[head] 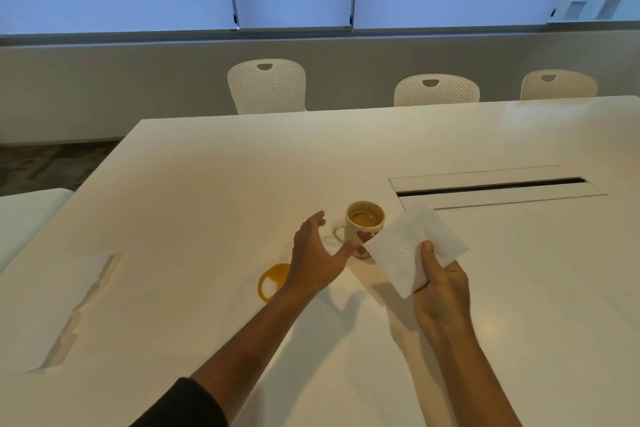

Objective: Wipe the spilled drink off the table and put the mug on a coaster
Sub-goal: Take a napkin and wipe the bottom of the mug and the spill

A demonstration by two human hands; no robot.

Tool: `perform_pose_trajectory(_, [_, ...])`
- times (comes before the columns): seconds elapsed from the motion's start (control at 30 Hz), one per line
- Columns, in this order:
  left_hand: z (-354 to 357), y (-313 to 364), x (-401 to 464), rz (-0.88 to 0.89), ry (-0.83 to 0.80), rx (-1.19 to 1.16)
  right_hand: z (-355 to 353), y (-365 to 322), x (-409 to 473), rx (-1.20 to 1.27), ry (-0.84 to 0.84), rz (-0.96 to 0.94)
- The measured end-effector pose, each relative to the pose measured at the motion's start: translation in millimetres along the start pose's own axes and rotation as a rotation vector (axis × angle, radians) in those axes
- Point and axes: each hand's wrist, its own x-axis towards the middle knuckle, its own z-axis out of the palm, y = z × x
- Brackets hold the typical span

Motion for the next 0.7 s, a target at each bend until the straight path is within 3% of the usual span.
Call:
perform_pose_trajectory(0.17, [28.9, 13.4, 33.2, 0.019, -0.096, 0.095, -29.7, -5.1, 24.8, 0.006, 0.065, 0.012])
perform_pose_trajectory(0.33, [47.3, 10.5, 48.3, 0.072, -0.079, 0.189, -48.6, 2.1, 35.3, -0.044, 0.084, 0.019])
perform_pose_trajectory(0.7, [55.4, 3.2, 56.8, 0.114, -0.047, 0.097, -53.5, 6.2, 49.8, -0.063, 0.115, 0.105])
